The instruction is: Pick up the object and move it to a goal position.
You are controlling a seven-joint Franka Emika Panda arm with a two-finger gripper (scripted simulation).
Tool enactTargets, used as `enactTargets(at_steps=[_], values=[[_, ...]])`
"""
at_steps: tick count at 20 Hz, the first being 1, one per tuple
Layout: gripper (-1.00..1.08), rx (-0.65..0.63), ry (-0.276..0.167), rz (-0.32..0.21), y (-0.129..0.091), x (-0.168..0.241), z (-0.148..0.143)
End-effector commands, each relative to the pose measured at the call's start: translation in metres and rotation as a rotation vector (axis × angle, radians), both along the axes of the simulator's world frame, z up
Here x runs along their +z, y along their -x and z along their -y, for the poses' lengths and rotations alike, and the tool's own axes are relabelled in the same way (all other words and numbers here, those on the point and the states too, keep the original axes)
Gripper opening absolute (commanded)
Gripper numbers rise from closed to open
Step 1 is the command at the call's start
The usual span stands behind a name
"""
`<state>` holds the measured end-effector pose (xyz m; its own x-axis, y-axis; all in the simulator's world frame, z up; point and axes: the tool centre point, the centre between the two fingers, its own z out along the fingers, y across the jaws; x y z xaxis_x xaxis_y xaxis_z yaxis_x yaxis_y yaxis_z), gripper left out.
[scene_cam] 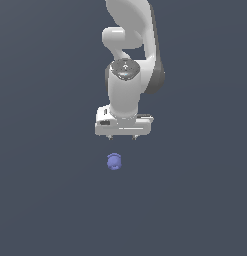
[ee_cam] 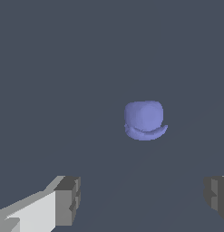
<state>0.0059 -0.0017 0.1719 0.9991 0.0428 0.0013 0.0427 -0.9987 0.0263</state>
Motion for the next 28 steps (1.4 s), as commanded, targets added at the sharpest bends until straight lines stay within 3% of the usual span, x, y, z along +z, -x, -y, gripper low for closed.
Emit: enactTargets(at_steps=[1, 16, 28], values=[[1.00, 0.000, 0.000, 0.000, 0.000, 0.000, 0.000], [1.00, 0.008, 0.000, 0.015, -0.003, 0.008, 0.007], [1.00, 0.024, -0.013, 0.004, -0.027, -0.042, 0.024]])
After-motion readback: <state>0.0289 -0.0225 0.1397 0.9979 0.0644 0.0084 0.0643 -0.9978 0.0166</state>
